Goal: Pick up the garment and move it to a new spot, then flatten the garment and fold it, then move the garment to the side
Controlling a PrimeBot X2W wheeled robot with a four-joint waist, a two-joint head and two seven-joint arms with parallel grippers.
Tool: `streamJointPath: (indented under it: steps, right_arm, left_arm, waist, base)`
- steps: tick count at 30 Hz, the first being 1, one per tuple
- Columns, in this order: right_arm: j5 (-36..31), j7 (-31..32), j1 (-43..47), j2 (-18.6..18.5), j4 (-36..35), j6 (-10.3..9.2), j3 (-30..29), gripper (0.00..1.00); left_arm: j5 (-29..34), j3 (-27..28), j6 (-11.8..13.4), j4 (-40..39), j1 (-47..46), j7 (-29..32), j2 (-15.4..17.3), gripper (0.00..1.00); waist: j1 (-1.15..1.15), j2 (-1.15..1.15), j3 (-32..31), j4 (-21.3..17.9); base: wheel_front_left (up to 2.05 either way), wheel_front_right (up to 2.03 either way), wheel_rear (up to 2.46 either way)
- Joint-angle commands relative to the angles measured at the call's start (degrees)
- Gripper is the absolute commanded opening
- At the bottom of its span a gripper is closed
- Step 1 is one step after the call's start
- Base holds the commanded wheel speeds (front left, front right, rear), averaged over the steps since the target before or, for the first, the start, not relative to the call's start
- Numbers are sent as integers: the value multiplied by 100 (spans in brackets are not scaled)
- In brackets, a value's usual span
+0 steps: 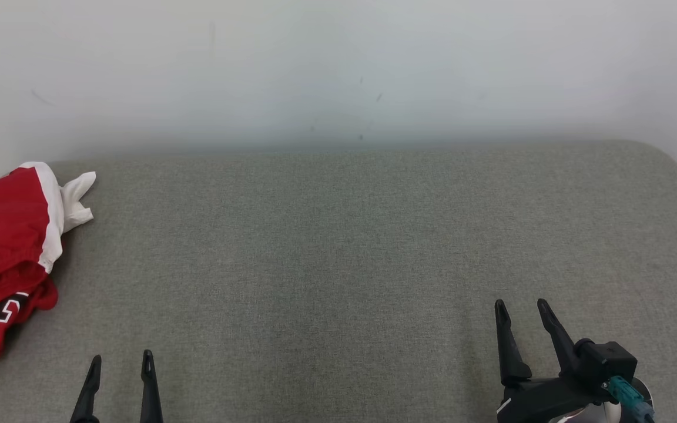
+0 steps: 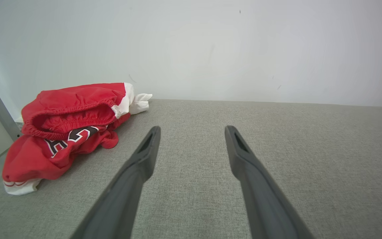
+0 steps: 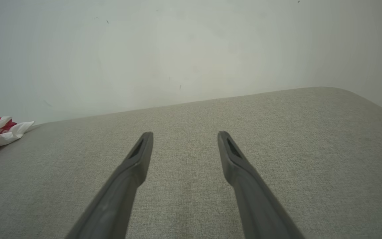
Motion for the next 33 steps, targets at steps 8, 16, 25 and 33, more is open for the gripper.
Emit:
streamJointPath:
  steps: [8, 16, 25, 33]
  right_arm:
    - [-506, -143, -84, -35, 39, 2, -8, 100]
    - [-817, -218, -58, -34, 36, 2, -78, 100]
    - [-1166, -308, -28, -33, 153, 2, -120, 100]
    - [-1115, -298, 15, -31, 141, 1, -214, 100]
  left_arm:
    - [366, -17, 68, -138, 132, -148, 84, 100]
    - [587, 2, -47, -116, 201, -209, 127, 100]
    - [932, 32, -152, -73, 246, -297, 148, 100]
    - [964, 83, -214, -101, 258, -296, 102, 100]
  waist:
    - [0, 0, -18, -14]
    - [0, 0, -39, -7]
    - [0, 0, -97, -40]
    - [0, 0, -103, -61]
  base:
    - [0, 0, 0]
    - [0, 0, 0]
    - [0, 0, 0]
    - [0, 0, 0]
